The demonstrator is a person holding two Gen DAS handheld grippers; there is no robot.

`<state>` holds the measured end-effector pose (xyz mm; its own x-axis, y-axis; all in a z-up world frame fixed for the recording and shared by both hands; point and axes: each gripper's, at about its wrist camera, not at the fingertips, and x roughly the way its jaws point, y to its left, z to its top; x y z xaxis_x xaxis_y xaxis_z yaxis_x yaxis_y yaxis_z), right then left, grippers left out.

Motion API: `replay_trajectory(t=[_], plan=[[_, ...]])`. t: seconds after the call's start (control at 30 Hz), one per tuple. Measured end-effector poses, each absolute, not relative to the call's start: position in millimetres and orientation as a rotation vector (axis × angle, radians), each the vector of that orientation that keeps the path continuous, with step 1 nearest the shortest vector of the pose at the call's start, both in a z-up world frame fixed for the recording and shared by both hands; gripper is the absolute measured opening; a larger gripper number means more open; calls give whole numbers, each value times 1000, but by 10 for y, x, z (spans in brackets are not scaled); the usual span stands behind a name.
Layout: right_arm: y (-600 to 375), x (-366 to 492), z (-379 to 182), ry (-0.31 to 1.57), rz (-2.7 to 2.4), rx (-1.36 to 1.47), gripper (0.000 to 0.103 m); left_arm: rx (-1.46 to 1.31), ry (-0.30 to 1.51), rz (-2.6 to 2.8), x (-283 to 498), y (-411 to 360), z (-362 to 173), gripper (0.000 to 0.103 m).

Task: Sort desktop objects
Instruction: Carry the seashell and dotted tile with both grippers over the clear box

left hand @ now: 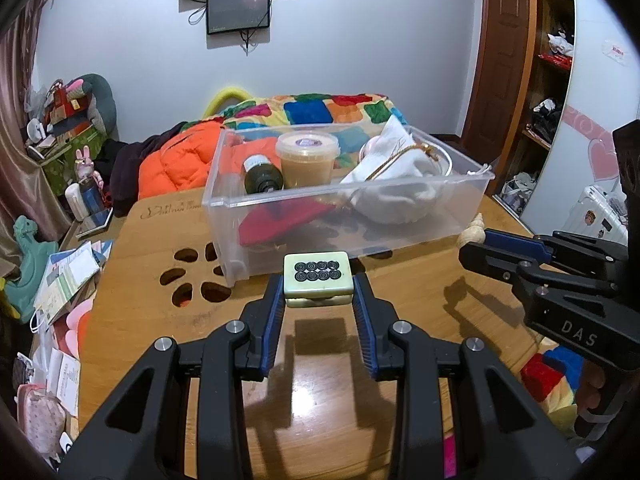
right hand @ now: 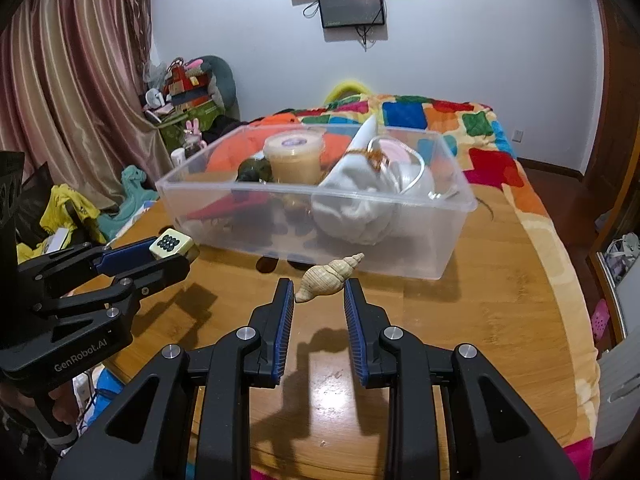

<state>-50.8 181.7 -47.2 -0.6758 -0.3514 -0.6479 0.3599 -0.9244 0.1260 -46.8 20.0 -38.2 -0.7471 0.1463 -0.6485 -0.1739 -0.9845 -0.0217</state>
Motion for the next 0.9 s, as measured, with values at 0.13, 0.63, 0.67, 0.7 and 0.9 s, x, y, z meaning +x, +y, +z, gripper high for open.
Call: replay_trajectory(t=[0.13,0.63,0.67,0.7,0.9], plan=[[1852,-490,-371,18,-2584,957,23,-1006,70,2789,-482,218,-304,33],[1956,-557,-34,33,-2629,845,24,-946,17,2794,-683,165,-61,33],[1966,-582,-14,33,-2633,838,24,-942,9,2793,-713,159,-39,33],[1971,-602,-3,34,-2634,835,24,-941,9,2794,-730,159,-32,33],[1942,-766,54,65,-2631,820,24,-928,29,2804,-878,155,32,33]])
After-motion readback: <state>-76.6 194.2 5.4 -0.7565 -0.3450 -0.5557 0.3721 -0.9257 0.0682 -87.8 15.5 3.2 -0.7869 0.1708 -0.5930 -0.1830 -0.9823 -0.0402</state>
